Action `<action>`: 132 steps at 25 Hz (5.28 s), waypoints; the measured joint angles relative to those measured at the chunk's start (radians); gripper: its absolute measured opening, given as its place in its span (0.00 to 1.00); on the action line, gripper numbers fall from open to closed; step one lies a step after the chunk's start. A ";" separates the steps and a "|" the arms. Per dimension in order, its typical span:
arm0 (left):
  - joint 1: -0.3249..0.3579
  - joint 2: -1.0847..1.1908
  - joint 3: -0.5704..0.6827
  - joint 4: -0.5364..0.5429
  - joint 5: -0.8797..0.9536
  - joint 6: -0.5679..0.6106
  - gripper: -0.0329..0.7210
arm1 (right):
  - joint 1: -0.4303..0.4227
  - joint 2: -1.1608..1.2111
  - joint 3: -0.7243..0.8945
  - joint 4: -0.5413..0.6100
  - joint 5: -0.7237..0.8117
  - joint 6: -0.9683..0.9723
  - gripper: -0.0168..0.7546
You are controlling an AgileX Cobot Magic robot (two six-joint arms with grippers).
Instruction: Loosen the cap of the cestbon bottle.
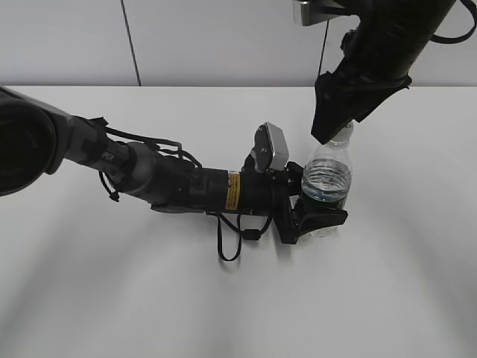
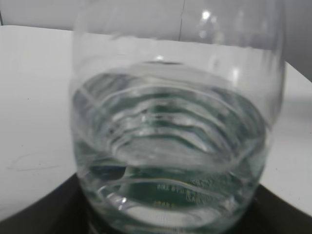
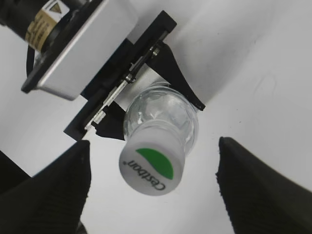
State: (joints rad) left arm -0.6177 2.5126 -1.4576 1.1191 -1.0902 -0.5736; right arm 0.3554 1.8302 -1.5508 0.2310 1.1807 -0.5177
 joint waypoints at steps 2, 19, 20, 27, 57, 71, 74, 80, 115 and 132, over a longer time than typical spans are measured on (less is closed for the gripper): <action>0.000 0.000 0.000 0.000 0.000 0.000 0.71 | 0.000 0.000 0.000 0.001 0.000 0.136 0.81; 0.000 0.000 0.000 0.000 0.000 0.000 0.71 | 0.000 0.000 0.000 0.006 -0.001 0.565 0.60; 0.000 0.000 0.000 0.000 0.000 0.000 0.71 | 0.000 0.000 0.000 0.006 -0.001 0.565 0.57; 0.000 0.000 0.000 0.000 0.000 0.000 0.71 | 0.000 0.000 0.000 0.006 0.000 0.551 0.43; 0.000 0.000 0.000 0.001 0.000 0.000 0.71 | 0.000 0.000 0.000 0.006 0.020 -0.003 0.41; 0.000 0.000 0.000 0.001 0.000 0.000 0.71 | 0.000 0.000 0.000 0.006 0.015 -0.029 0.42; 0.000 0.000 0.000 0.001 0.000 0.000 0.71 | 0.000 0.000 0.000 0.006 0.014 -0.029 0.43; 0.000 0.000 0.000 0.001 0.000 0.000 0.71 | 0.000 0.000 0.000 0.006 0.010 -0.017 0.44; 0.000 0.000 0.000 0.001 0.000 0.000 0.71 | 0.000 0.000 0.000 0.009 -0.002 -0.003 0.46; 0.000 0.000 0.000 0.001 0.000 0.000 0.71 | 0.000 0.000 0.000 0.009 -0.002 0.011 0.62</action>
State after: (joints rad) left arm -0.6177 2.5126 -1.4576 1.1201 -1.0902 -0.5736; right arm 0.3554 1.8302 -1.5508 0.2396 1.1788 -0.5063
